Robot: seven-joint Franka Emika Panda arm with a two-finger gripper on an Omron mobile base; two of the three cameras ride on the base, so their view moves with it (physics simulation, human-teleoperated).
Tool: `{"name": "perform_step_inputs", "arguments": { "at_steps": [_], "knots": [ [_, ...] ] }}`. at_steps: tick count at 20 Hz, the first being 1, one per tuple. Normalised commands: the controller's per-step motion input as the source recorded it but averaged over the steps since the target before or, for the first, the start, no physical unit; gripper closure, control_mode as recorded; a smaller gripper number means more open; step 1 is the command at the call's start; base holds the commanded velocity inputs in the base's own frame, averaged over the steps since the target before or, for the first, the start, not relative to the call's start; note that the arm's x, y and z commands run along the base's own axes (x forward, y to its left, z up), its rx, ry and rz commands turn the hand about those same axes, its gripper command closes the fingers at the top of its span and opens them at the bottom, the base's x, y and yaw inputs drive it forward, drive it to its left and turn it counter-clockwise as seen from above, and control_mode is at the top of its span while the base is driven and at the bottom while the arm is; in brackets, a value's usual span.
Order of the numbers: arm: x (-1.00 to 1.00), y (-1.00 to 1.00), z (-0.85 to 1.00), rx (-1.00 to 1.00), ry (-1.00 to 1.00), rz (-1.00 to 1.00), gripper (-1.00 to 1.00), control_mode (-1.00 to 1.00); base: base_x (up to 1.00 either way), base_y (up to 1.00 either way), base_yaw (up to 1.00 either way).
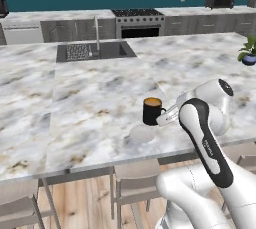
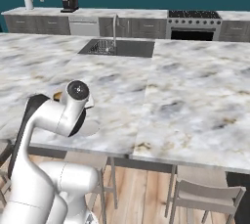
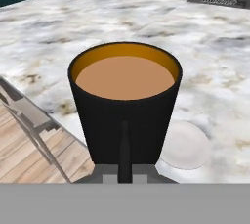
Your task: Pick the cup of tea, navigate to the dining table, and place it on the saucer.
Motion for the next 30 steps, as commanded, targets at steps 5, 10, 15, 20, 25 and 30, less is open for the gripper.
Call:
{"name": "perform_step_inputs", "arguments": {
  "at_steps": [5,10,15,20,25,30],
  "knots": [
    [0.21,-0.19,-0.46,-0.01,0.0,0.11,1.0,-1.0,0.0,0.0,0.0],
    [0.2,-0.23,-0.33,0.0,0.0,0.14,1.0,-1.0,0.0,0.0,0.0],
    [0.22,-0.17,-0.24,0.0,0.0,0.13,1.0,-1.0,0.0,0.0,0.0],
    [0.25,-0.08,-0.24,0.0,0.0,0.14,1.0,-1.0,0.0,0.0,0.0],
    [0.26,0.0,-0.18,0.0,0.0,0.11,1.0,-1.0,0.0,0.0,0.0],
    [0.26,0.0,-0.13,0.0,0.0,0.08,1.0,-1.0,0.0,0.0,0.0]
  ]
}}
